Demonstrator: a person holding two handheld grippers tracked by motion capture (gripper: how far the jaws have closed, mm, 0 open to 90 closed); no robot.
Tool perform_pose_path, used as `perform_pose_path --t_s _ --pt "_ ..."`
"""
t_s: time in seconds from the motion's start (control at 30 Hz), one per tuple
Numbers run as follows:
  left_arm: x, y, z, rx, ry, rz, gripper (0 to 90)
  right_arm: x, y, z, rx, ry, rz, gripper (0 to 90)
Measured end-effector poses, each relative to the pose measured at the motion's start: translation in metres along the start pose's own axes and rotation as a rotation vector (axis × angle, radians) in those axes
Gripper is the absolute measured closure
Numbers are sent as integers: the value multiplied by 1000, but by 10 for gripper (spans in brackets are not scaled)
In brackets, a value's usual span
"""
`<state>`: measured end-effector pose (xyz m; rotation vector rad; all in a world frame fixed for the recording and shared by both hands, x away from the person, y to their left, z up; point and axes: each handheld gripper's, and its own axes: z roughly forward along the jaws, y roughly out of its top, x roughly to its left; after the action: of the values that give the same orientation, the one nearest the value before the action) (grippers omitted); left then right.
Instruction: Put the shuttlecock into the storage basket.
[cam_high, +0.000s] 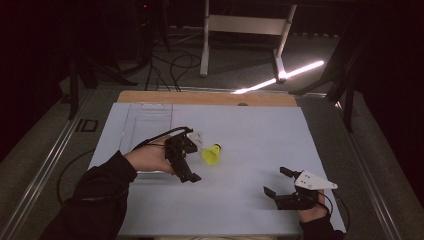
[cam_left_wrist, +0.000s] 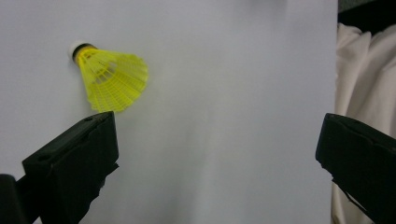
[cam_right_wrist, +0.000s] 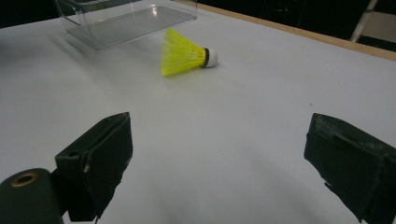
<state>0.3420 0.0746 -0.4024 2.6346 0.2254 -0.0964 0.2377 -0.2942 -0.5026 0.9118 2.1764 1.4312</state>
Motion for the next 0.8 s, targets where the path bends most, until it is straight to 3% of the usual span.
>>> perform_pose_path --t_s 0.53,0.8 --pt "34 10 13 -44 68 -82 1 0 0 0 -1 1 0 82" --pt "49 11 25 -40 101 -130 10 0 0 0 -1 5 -1 82"
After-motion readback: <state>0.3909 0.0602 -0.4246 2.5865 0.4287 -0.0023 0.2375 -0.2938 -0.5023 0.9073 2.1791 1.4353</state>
